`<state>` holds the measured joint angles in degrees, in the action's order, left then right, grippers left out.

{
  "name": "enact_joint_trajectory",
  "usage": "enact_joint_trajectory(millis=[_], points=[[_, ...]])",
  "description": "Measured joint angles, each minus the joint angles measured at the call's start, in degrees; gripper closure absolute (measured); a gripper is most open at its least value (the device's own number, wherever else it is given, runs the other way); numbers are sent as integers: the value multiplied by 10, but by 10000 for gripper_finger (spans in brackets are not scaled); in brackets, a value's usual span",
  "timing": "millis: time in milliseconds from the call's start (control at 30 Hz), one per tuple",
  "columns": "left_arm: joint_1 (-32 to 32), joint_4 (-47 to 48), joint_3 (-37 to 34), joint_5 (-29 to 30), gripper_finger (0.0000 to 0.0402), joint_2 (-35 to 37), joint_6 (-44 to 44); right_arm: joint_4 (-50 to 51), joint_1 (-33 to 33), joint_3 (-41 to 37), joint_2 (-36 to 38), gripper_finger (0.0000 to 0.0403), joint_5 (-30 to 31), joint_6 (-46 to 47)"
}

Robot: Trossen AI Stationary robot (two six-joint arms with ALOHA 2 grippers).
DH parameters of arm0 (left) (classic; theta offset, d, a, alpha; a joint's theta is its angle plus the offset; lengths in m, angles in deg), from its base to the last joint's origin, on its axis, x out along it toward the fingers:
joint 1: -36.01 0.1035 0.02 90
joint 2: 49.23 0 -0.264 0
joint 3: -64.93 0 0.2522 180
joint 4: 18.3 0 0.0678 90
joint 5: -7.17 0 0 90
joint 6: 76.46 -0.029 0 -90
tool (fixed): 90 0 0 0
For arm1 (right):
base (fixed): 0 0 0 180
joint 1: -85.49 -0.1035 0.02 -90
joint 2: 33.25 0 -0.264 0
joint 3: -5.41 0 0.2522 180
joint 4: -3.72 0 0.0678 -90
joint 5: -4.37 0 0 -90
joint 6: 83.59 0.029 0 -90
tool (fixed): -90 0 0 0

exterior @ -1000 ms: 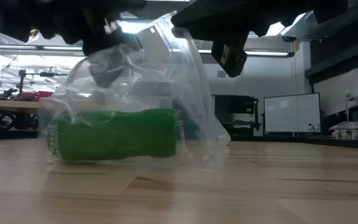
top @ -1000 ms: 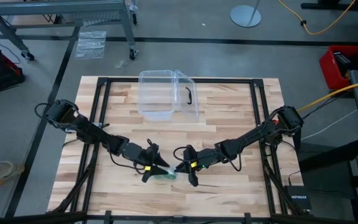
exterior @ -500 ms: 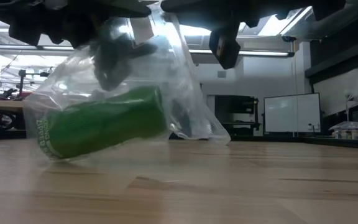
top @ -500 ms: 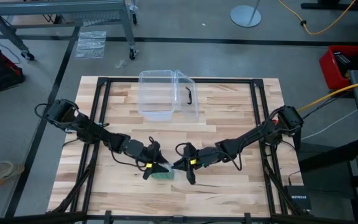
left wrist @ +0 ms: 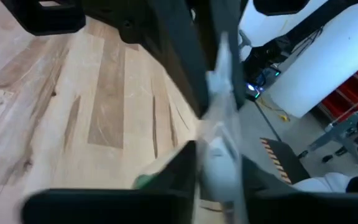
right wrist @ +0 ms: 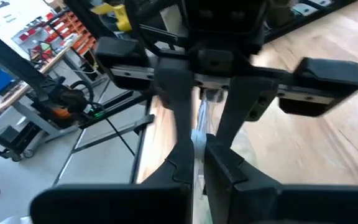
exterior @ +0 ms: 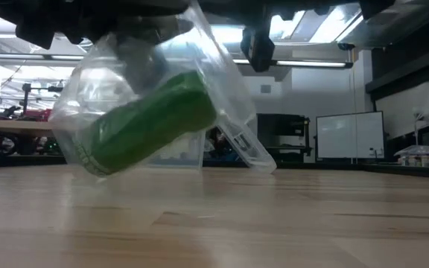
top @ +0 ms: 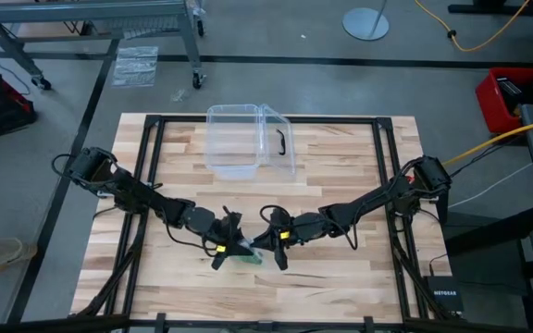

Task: Roll bandage
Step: Close the transparent zip bag

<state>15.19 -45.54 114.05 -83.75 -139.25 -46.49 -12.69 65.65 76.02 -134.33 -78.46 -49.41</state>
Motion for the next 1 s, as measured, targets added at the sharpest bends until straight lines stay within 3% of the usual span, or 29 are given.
enact_joint_trajectory(millis=[100, 833, 1000], points=[[1, 0, 0, 0, 392, 0, 11, 3, 0, 3, 0, 385, -7, -1], [11, 44, -1, 31, 401, 54, 16, 28, 0, 5, 2, 385, -49, 7], [11, 53, -1, 2, 401, 55, 40, 32, 0, 4, 1, 385, -54, 4]])
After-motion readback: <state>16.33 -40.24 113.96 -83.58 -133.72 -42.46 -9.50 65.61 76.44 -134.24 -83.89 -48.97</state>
